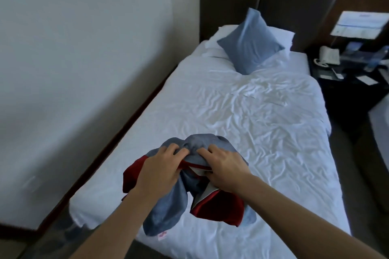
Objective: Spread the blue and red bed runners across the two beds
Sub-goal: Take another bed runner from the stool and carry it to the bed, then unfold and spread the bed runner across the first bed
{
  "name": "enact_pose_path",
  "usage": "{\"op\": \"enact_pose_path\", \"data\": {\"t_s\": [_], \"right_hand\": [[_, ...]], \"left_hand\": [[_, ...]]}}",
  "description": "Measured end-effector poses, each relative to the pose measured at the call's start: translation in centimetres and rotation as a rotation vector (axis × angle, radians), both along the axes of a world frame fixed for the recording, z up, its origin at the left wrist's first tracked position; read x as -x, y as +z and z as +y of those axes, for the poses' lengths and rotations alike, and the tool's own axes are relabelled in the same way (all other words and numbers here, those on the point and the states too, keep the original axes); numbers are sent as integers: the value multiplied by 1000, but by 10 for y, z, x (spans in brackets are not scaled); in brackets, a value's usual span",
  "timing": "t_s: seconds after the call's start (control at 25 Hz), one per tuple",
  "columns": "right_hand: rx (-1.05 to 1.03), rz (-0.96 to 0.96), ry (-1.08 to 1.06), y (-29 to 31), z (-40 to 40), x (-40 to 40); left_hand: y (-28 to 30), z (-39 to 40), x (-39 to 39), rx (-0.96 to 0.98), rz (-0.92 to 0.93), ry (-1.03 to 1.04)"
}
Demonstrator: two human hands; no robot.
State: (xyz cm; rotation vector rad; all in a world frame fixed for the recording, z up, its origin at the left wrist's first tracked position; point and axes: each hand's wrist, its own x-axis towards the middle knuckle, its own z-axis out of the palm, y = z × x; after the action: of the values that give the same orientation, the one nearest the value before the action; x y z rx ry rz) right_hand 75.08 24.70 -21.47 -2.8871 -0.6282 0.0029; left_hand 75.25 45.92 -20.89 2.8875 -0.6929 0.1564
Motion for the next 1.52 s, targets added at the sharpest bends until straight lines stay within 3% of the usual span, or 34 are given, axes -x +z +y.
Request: {"op": "enact_pose_path", "data": {"t_s": [0.2,0.52,0.72,0.92,1.12,1.32,1.52], "right_hand": [[27,85,-190,-54,-37,-43],[39,277,-416,-208,-24,-101],[-53,365,-441,-314,0,-115],[52,381,-503,-386,29,-113],[102,471,-509,-370,28,-118],[125,504,-475,-286,32,-130],[113,423,-420,-217,52,-168]], "left_hand": [[-53,-42,-82,15,101,-199],[-213,-54,-181,-72,193,-419],[-319,-29,-201,-105,256,-396],[-387,-20,-199,-277,312,-389],[-375,-22,-206,-330,368,-411],[-308,-6,-214,-294,453,-418],[-246,42,-230,-263,494,-243]]}}
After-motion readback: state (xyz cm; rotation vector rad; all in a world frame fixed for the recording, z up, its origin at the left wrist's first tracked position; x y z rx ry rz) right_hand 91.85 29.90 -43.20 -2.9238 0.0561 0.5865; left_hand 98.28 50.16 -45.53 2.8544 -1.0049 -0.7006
